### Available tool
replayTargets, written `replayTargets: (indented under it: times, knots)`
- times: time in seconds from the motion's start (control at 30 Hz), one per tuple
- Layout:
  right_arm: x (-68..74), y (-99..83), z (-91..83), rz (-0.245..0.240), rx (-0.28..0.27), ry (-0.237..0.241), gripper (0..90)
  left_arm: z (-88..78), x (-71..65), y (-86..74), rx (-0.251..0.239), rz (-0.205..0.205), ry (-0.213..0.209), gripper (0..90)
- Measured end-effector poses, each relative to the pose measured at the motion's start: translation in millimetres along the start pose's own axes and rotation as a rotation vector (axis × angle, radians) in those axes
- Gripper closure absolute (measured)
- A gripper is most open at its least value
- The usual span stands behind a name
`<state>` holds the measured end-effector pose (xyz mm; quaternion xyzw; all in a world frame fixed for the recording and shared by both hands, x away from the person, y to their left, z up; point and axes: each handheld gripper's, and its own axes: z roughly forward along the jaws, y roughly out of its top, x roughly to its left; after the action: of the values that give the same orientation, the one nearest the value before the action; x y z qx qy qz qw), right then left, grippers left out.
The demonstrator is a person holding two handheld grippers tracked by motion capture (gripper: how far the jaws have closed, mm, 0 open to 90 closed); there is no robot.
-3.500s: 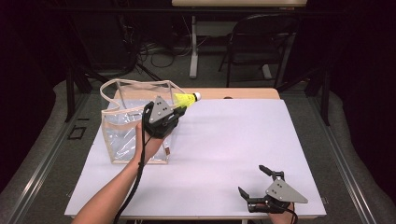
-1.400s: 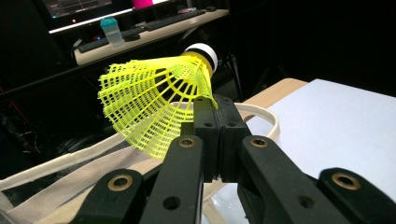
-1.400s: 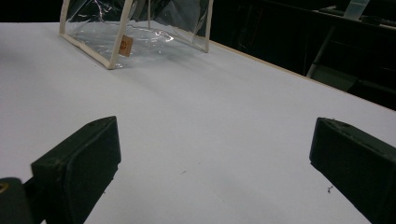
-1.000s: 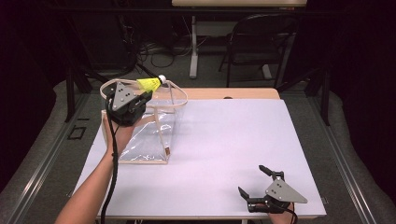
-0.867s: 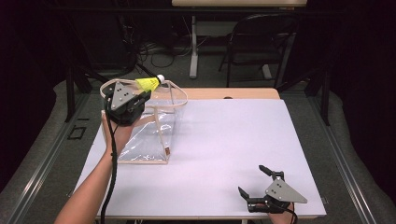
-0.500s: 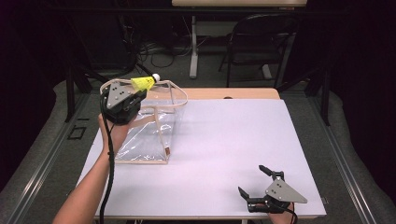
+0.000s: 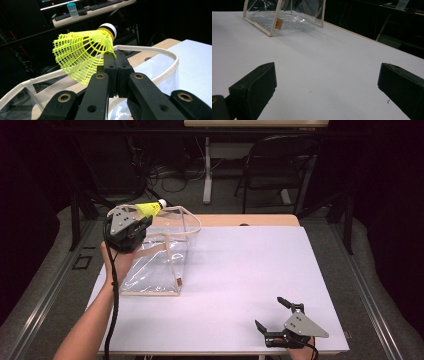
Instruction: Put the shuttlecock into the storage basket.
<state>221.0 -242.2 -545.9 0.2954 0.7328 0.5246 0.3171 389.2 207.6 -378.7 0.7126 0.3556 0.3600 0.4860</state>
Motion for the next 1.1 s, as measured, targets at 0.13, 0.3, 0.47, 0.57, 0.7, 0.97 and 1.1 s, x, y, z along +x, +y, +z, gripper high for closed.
replayTargets:
  times: [0.13,0.3,0.47,0.57,0.7,0.97,1.1]
  knots:
    - [-0.1,0.0,0.0,0.000,0.000,-0.001,1.6,-0.6,2.6,-0.7,0.009,0.004,0.005,89.4]
    - [-0.1,0.0,0.1,0.000,0.000,0.000,1.6,-1.3,6.0,-1.6,0.020,0.005,0.011,89.5]
    - [0.1,0.0,0.1,0.003,0.002,0.000,1.7,-1.2,9.5,-3.3,0.032,0.001,0.014,89.4]
    - [0.0,-0.1,0.2,0.001,0.002,0.000,1.7,-0.7,11.8,-4.5,0.042,0.003,0.013,89.4]
    - [-0.1,-0.1,0.1,0.001,0.002,-0.001,1.7,-0.2,14.3,-5.6,0.064,0.008,0.009,89.4]
    - [-0.1,-0.1,0.3,0.000,0.003,-0.001,1.7,-0.4,18.1,-7.2,0.098,0.016,0.000,89.4]
    - [-0.2,-0.2,0.3,-0.001,0.004,-0.001,1.7,-0.2,19.3,-7.7,0.117,0.022,-0.009,89.4]
